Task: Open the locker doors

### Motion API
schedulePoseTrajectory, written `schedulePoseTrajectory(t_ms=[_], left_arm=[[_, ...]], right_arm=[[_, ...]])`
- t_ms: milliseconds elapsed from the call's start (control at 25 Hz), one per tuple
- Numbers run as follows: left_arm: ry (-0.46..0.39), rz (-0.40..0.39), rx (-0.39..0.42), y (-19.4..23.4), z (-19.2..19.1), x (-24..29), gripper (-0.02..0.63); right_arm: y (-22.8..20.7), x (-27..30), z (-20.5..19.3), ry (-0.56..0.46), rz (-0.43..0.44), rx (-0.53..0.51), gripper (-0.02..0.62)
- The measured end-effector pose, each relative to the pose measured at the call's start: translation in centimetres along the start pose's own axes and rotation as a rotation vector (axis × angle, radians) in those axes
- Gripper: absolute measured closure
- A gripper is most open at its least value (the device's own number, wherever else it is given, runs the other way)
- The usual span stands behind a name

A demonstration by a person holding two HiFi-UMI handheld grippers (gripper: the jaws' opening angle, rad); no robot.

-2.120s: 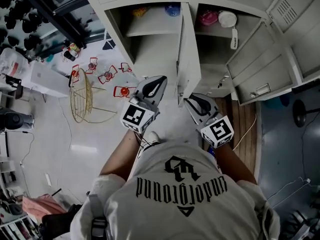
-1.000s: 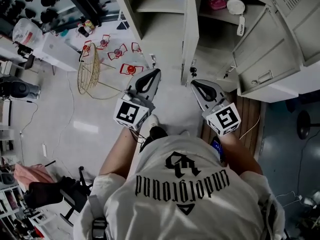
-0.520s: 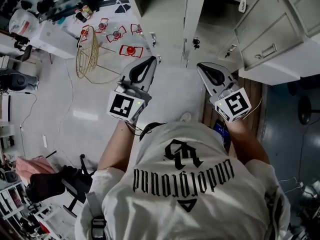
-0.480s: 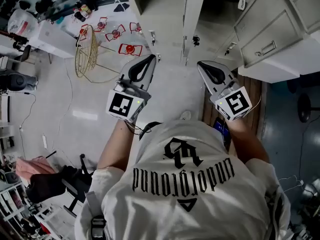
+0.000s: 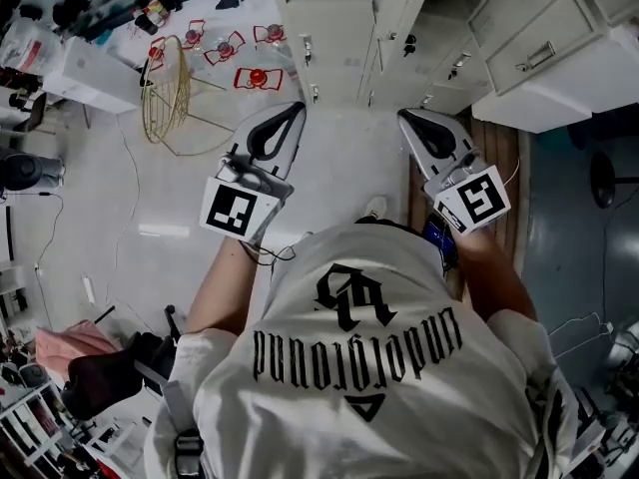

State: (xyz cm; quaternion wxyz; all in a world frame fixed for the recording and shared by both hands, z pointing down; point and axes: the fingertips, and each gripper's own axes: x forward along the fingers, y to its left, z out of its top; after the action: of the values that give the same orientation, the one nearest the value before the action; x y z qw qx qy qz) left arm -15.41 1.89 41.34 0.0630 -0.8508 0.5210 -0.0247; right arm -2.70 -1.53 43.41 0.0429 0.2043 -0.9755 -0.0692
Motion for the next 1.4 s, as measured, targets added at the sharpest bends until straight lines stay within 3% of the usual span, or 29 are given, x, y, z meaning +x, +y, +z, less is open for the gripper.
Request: schedulePoseTrajectory(t_ms=[720, 960, 1400], left_arm=[[0.012, -0.144, 0.004, -0.5, 0.0, -16.0, 0.6], [-0.001, -0.17, -0.009, -1.5, 0.5, -18.4, 0.6], [-0.029, -0.138, -0.023, -2.2, 1.7, -20.0, 0.6]], right_arm=[[15.4, -2.2, 1.6, 0.039, -0.159, 0.02, 0.591], [17.7, -4.4, 2.4, 0.056, -0.198, 0.018, 0.591], [19.8, -5.6, 3.2, 0.019, -0.205, -0.005, 0.591]])
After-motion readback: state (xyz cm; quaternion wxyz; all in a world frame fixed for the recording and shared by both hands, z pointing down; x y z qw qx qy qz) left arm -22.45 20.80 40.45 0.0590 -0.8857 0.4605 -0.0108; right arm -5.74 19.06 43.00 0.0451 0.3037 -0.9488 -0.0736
